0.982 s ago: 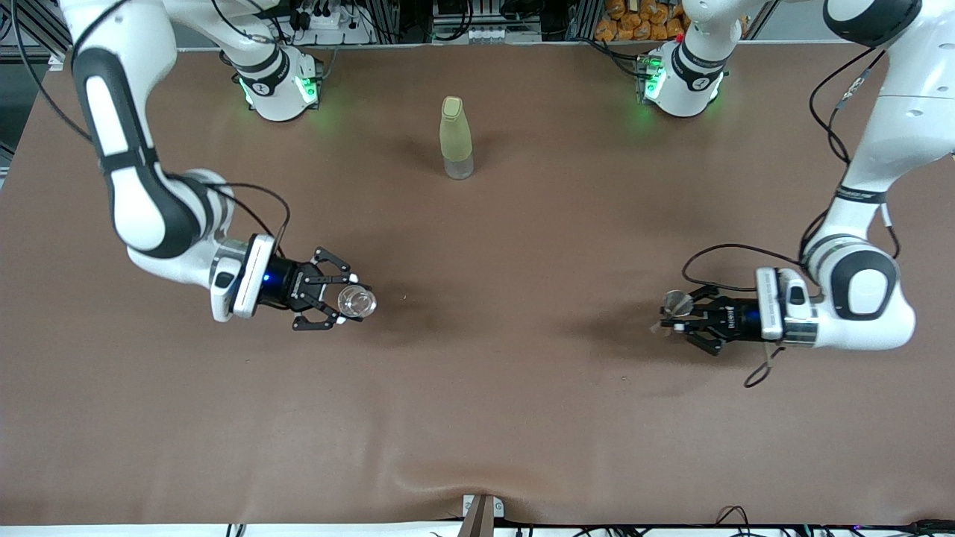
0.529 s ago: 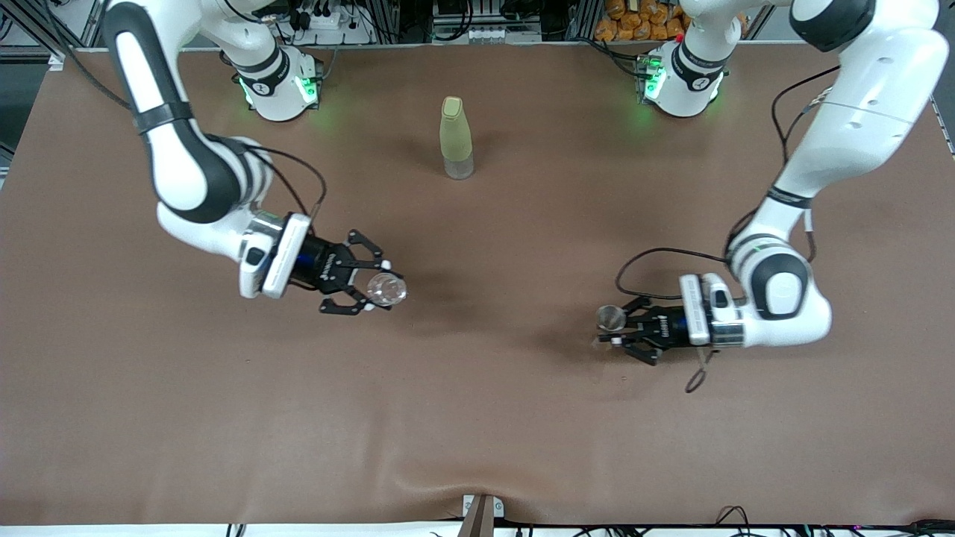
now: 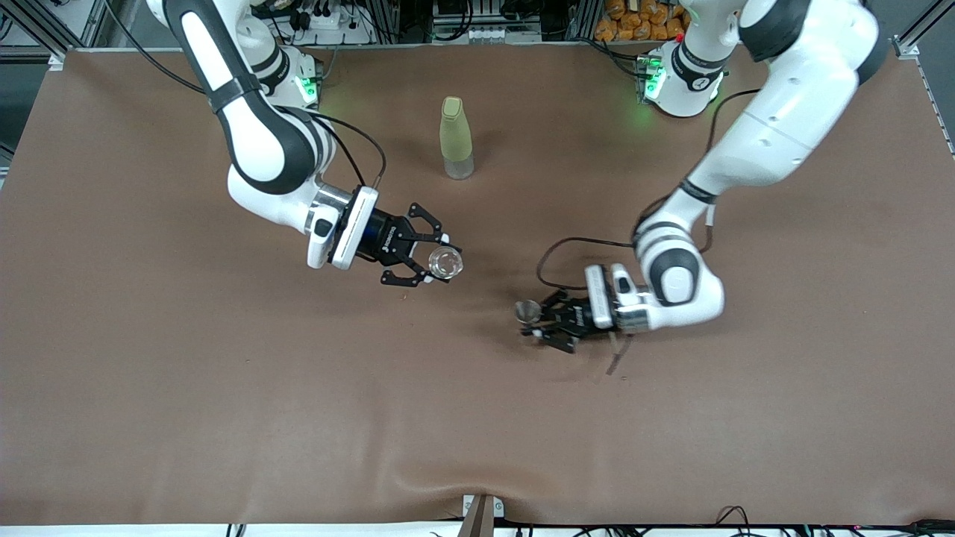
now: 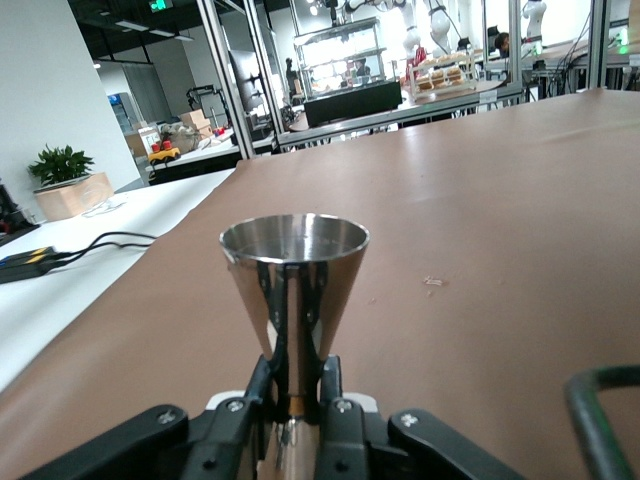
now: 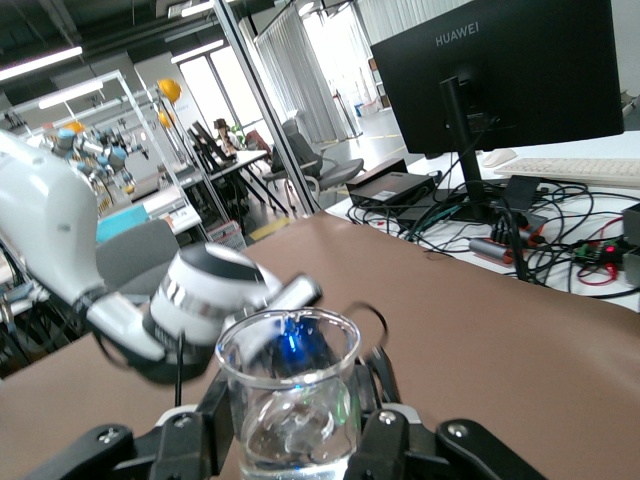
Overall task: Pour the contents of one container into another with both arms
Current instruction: 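Raise the beaker above the jigger with the right gripper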
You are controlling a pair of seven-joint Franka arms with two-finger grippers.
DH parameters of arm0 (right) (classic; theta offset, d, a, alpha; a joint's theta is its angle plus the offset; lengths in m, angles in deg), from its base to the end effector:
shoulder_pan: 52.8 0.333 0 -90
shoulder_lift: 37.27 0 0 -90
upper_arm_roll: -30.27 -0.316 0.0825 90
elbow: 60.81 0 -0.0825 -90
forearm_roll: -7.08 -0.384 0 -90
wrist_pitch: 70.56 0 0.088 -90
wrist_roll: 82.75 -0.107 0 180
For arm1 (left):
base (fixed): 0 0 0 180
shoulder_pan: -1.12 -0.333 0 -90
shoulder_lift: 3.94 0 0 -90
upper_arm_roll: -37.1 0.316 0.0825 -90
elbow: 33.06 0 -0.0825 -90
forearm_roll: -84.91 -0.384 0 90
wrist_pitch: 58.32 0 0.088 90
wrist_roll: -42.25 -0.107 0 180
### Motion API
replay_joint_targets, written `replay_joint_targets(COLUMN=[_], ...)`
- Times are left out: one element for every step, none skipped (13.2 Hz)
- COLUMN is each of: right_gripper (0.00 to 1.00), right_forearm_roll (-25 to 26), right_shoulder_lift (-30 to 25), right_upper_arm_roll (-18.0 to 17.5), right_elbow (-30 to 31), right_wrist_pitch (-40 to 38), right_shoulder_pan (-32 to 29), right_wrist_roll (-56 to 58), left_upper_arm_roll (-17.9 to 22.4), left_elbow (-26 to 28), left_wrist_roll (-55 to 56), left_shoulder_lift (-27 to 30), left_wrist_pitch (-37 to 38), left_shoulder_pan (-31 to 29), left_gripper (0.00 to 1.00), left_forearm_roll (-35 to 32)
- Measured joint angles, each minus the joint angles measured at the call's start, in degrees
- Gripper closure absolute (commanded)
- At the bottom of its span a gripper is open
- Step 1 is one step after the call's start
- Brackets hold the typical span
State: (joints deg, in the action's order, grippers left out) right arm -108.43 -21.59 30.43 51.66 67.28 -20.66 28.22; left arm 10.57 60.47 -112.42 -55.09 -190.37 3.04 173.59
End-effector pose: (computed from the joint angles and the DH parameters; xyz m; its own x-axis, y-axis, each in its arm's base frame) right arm 0.5298 0.3379 0.3594 0.4270 0.0756 0.9011 0.8438 -0.3916 -0.3670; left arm 0.6101 -0.3103 0.1462 -0.1889 -0.2563 0.9480 -0.9780 -0.0383 -0.2052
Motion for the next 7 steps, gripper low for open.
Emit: replay_joint_targets(right_gripper=[1.00, 1.00, 1.00, 1.00, 1.00, 1.00, 1.00], right_forearm_roll=[-2.1, -3.6, -4.0, -4.3, -4.6, -4.8, -5.5], right_shoulder_lift=[0.0, 0.0, 0.0, 0.0, 0.1, 0.2, 0.3], right_upper_arm_roll=[0.0, 0.0, 0.0, 0.0, 0.0, 0.0, 0.0], right_elbow=[0.0, -0.1, -0.1, -0.1, 0.0, 0.0, 0.0], right_wrist_pitch=[0.6, 2.1, 3.5, 4.2, 4.4, 4.4, 4.4], right_shoulder_pan=[1.2, 2.7, 3.9, 4.7, 5.1, 5.3, 5.5], right_wrist_roll=[0.1, 0.1, 0.1, 0.1, 0.1, 0.1, 0.1], left_upper_arm_roll=[0.3, 0.5, 0.7, 1.2, 2.1, 3.1, 3.7], left_elbow=[0.0, 0.0, 0.0, -0.1, -0.1, -0.1, -0.1], left_wrist_roll=[-0.5, -0.6, -0.9, -1.3, -1.4, -1.5, -1.6], left_shoulder_lift=[-0.3, -0.4, -0.4, -0.4, -0.4, -0.4, -0.4], left_wrist_pitch=[-0.5, -0.7, -0.8, -0.9, -0.9, -0.9, -0.9], left_shoulder_pan=[2.0, 3.7, 4.8, 5.9, 7.1, 8.1, 8.6], left_gripper=[1.00, 1.00, 1.00, 1.00, 1.00, 1.00, 1.00], left_forearm_roll=[2.9, 6.1, 9.4, 12.2, 14.3, 15.9, 16.8])
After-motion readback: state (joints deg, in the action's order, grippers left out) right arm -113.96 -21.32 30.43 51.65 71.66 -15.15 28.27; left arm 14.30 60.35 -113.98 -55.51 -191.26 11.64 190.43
